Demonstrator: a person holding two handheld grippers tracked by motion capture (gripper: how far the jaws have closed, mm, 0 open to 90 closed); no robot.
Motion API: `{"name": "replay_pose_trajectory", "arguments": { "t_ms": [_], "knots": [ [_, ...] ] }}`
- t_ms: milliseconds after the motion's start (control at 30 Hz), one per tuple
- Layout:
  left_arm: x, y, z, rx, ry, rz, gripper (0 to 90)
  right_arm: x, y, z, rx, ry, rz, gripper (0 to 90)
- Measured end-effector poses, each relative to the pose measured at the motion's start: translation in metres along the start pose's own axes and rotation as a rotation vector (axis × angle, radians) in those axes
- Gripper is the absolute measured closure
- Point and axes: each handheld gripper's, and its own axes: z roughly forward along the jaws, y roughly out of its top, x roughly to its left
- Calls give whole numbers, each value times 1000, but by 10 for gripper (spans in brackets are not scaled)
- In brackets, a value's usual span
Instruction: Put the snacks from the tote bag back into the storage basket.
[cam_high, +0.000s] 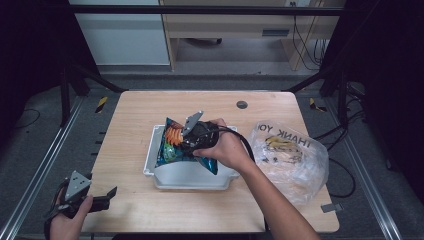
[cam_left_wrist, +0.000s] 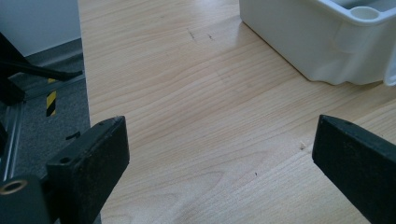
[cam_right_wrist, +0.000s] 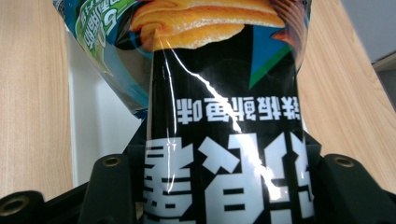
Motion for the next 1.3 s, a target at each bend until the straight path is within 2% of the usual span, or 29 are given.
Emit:
{"name": "replay_pose_trajectory", "arguments": {
  "t_ms": [767, 1300],
  "knots": [
    [-1, 1, 1, 6, -8, 8, 35, 2, 4, 22, 47, 47, -38, 439],
    [-2, 2, 2, 6, -12, 10, 35, 2, 4, 30, 65, 63, -31, 439]
  ]
}}
